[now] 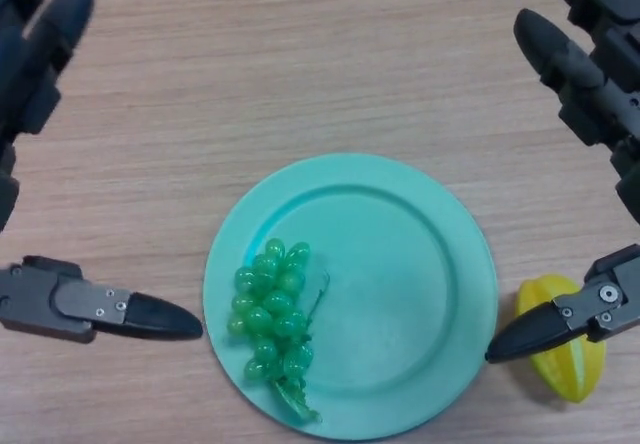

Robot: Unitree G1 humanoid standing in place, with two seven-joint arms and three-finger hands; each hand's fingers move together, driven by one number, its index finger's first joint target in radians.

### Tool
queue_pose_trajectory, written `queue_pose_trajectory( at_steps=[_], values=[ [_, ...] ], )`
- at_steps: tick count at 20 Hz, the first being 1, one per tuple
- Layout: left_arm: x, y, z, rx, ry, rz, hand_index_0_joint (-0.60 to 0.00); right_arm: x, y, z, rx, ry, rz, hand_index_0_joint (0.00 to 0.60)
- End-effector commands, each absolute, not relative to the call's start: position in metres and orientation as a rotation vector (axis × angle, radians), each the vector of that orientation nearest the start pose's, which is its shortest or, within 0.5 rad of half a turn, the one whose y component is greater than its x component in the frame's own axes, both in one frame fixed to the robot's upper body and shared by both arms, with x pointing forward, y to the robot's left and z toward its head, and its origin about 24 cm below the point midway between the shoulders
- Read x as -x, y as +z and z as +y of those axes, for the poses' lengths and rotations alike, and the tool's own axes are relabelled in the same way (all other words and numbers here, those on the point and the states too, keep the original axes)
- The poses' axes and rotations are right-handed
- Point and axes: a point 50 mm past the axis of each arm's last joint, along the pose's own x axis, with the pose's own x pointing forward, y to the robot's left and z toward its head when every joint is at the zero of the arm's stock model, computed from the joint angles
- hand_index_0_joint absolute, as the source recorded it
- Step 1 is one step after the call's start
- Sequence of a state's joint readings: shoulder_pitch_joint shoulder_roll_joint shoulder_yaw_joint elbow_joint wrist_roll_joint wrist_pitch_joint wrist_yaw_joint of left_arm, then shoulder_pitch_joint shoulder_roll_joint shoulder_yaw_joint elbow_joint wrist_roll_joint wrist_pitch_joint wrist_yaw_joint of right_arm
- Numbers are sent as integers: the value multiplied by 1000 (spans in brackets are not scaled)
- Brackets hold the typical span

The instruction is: Pick up the green grapes and place it on the plate

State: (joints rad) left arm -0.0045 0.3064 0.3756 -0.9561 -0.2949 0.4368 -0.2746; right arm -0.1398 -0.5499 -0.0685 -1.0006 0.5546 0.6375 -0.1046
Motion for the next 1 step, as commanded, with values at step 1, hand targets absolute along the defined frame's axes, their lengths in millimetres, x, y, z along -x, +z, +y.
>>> queue_pose_trajectory(
  at_steps=[1],
  values=[
    [-165, 243, 205, -319, -121, -720, 0, -179, 253, -151, 161, 316, -623, 0]
  ],
)
